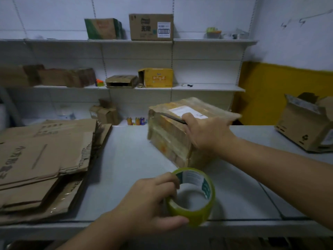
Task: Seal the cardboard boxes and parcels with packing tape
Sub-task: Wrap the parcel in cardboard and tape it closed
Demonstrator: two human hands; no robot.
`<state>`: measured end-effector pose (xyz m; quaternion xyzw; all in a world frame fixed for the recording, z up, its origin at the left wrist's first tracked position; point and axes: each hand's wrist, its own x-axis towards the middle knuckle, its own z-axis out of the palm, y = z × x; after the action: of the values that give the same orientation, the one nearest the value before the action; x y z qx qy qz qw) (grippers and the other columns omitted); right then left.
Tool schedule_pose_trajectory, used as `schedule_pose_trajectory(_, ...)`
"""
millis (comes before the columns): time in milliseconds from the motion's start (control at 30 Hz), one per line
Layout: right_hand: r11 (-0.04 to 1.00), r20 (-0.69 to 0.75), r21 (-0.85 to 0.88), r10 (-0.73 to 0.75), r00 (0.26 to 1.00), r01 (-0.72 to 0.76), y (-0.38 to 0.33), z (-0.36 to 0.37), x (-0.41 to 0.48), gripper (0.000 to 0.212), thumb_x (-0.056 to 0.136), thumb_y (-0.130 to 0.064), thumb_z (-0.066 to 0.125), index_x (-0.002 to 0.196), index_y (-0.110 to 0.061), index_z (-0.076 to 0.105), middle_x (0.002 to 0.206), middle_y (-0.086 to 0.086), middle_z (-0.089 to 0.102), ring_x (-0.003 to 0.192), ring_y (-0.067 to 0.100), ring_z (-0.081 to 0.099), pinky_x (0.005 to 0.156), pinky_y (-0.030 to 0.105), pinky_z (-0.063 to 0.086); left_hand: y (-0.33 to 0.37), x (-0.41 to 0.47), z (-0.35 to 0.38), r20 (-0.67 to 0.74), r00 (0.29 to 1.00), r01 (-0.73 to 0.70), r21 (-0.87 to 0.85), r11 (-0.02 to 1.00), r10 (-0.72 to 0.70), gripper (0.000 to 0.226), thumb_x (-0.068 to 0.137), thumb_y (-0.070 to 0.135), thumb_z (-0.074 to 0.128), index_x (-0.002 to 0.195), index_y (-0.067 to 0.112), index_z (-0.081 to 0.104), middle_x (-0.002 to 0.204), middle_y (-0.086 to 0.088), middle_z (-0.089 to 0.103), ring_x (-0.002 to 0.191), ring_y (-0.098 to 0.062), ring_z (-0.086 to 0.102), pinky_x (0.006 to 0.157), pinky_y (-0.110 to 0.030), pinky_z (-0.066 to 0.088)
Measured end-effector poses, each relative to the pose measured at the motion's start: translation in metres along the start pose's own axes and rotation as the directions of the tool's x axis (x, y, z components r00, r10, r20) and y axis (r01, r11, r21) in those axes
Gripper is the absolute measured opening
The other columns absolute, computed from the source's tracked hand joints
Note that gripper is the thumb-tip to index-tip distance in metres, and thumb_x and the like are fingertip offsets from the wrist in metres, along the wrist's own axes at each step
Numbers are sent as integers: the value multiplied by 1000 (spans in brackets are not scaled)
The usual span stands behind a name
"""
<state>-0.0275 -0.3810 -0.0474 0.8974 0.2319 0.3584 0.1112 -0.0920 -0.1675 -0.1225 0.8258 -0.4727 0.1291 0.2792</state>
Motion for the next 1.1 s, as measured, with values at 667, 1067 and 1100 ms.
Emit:
schedule_pose_trajectory(667, 909, 192, 341, 182, 964, -239, 21, 9, 43, 11, 99, -28, 44, 106, -22, 49, 85, -4, 53, 77, 18, 53, 60, 29, 33, -31, -18, -7, -37, 931, 342, -265, 901, -364, 52, 45, 74, 73, 71, 33, 56, 142, 36, 25, 128, 11, 31, 101, -18, 35)
schedule_pose_trajectory(1067, 993, 339, 52, -114, 934, 102, 50, 8, 13, 71, 77, -79, 39, 121, -26, 57, 101, -3, 68, 85, 14, 61, 73, 27, 47, -31, -10, -12, -31, 926, 319, -471, 822, -376, 41, 51, 37, 88, 66, 17, 56, 124, 26, 51, 119, 1, 50, 96, -26, 46)
schedule_pose_trajectory(1100, 996, 324, 17, -88, 942, 87, 42, 7, 15, 69, 78, -80, 36, 118, -28, 57, 97, -4, 67, 84, 13, 60, 73, 28, 46, -33, -11, -16, -29, 913, 340, -500, 797, -408, 41, 50, 36, 88, 70, 18, 58, 122, 26, 52, 118, 1, 52, 95, -25, 47)
